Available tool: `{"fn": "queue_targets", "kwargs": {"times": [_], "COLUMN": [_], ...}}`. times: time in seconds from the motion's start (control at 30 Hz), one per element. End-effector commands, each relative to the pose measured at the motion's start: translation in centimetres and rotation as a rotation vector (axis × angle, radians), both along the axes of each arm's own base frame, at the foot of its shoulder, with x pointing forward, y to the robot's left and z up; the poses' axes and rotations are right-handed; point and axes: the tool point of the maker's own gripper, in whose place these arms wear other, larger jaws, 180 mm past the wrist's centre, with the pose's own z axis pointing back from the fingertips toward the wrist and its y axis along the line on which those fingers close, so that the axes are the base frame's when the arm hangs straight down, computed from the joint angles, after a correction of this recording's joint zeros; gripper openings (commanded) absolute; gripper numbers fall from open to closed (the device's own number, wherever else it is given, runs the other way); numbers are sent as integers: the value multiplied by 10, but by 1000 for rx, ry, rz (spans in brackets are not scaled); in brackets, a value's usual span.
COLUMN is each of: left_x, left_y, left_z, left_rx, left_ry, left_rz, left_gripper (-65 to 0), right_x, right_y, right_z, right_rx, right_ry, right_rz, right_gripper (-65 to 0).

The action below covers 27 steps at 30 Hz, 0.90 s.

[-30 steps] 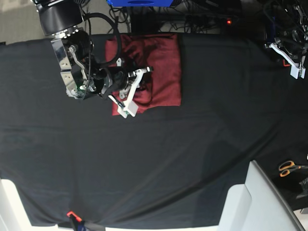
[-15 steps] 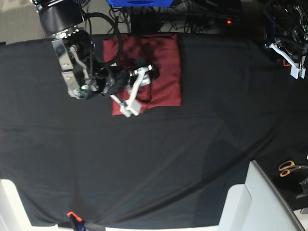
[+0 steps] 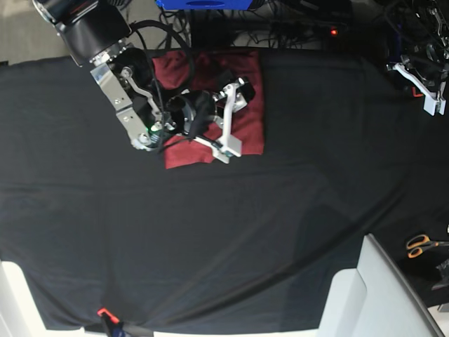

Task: Fold the T-shirt properly
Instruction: 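Push the folded layer further across with the right gripper, then release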

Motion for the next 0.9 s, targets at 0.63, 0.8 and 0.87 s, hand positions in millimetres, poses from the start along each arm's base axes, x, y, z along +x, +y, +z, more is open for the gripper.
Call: {"fn": "queue_targets", "kwargs": {"times": [0.63,0.8,0.87], "left_x": [19,19,19], "left_y": [9,9,9], "left_z": [15,15,15], "left_rx": [23,23,23], "left_ry": [-57,-57,-57], "left_rz": [-9,-9,-9], "left_gripper": [-650,-650,-650], "right_x": [11,8,9], "right_y": [38,37,35], "right_z": [21,29,41], "right_rx": [-138,-189,-183], "right_ry": [-95,-100,-116], "right_rz": [116,111,89], "right_gripper": [-266,-266,-266]}}
